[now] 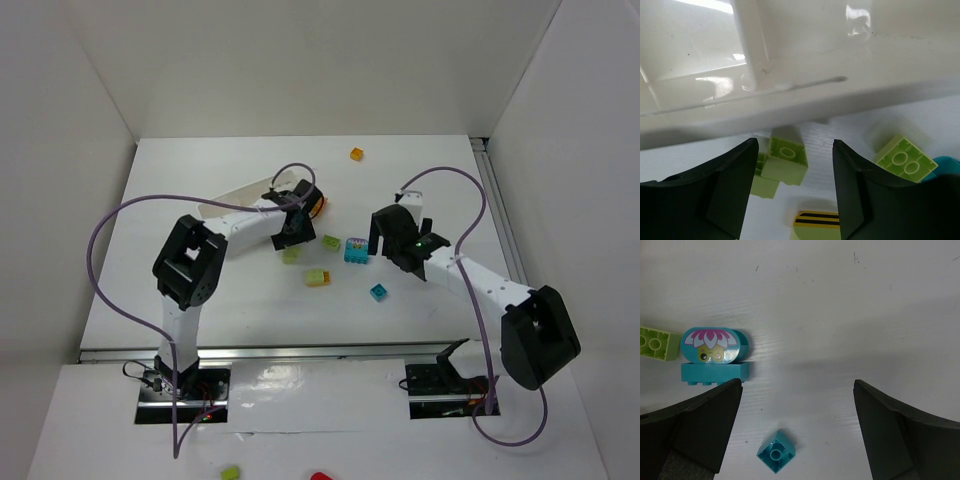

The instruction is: Sort the legos into containers by color

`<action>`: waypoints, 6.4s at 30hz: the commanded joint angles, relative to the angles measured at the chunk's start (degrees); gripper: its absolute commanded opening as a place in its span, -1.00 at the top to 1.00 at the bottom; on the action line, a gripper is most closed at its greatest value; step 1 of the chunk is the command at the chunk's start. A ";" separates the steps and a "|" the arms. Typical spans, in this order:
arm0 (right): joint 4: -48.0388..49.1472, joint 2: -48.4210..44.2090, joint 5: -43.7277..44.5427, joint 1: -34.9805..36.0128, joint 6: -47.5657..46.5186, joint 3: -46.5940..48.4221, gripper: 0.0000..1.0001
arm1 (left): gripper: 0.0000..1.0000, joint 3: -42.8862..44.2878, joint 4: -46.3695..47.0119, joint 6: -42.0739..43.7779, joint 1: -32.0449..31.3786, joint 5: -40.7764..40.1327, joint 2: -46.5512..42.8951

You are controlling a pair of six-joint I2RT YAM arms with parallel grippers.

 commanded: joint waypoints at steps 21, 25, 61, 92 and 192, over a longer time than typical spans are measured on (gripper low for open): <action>-0.74 1.09 0.32 0.15 0.48 2.26 -0.99 | 0.11 7.71 -8.72 6.06 -4.03 -6.36 5.89; -0.74 1.09 0.32 0.15 1.01 2.87 -0.99 | 0.54 9.20 -9.94 6.06 -4.04 -6.36 4.85; -1.27 -1.11 -0.82 0.15 1.01 2.17 -0.99 | -0.33 14.48 -14.69 12.72 -3.51 3.04 9.50; 20.69 -12.36 -38.52 0.68 -3.56 0.14 -0.99 | 1.00 27.14 -15.49 10.73 4.49 21.06 -6.06; 23.08 34.29 -44.23 11.57 -4.70 41.44 0.25 | -0.52 16.59 -22.78 15.19 27.15 -1.80 -18.43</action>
